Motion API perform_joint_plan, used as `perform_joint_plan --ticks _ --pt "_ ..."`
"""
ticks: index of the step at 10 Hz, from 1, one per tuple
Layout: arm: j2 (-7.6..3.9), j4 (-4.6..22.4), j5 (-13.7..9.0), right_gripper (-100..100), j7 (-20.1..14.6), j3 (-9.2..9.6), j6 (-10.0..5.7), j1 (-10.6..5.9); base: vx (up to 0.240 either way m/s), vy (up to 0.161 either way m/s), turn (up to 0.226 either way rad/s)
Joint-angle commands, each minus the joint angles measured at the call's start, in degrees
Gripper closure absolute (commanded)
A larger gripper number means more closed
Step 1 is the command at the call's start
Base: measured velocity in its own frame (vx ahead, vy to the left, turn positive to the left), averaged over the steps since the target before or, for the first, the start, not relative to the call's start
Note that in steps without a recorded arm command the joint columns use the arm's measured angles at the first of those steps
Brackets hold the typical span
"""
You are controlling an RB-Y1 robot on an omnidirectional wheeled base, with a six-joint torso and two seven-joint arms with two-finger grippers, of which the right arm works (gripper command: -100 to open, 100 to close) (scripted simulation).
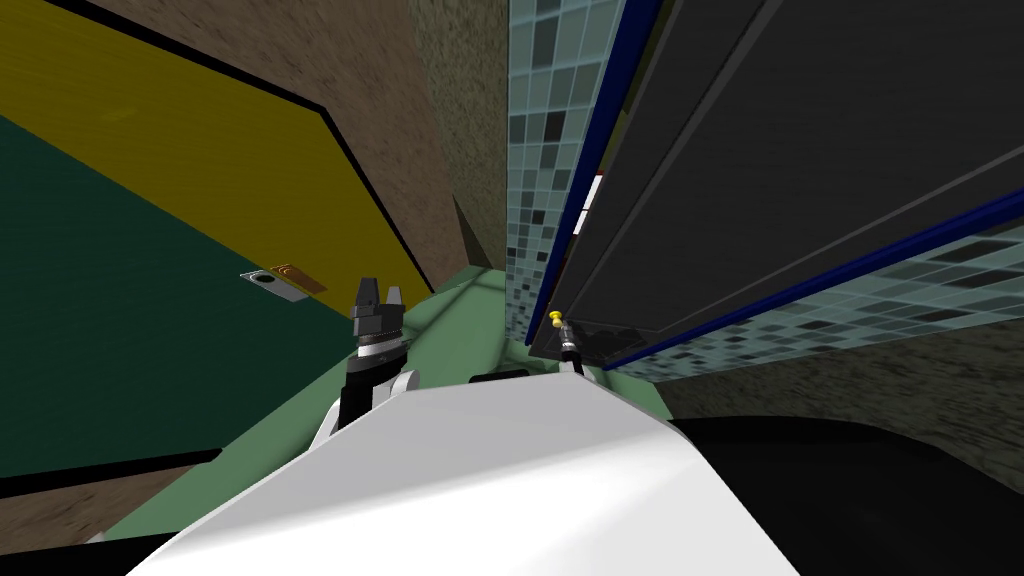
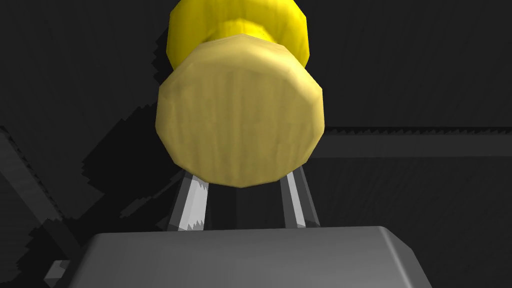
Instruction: Pull the door open
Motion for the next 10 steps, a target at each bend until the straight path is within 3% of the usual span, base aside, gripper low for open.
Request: perform_joint_plan --ticks 1,7,10 --pt "1.13 -2.73 0.39 100 0.08 0.82 0.67 0.71 0.005 -0.001 -0.009" --pt "0.47 -2.56 -3.59 100 -8.45 3.04 0.79 0.52 -0.031 -0.014 0.048" --pt "0.47 -2.56 -3.59 100 -9.45 3.04 0.79 0.52 -0.011 -0.008 0.015"
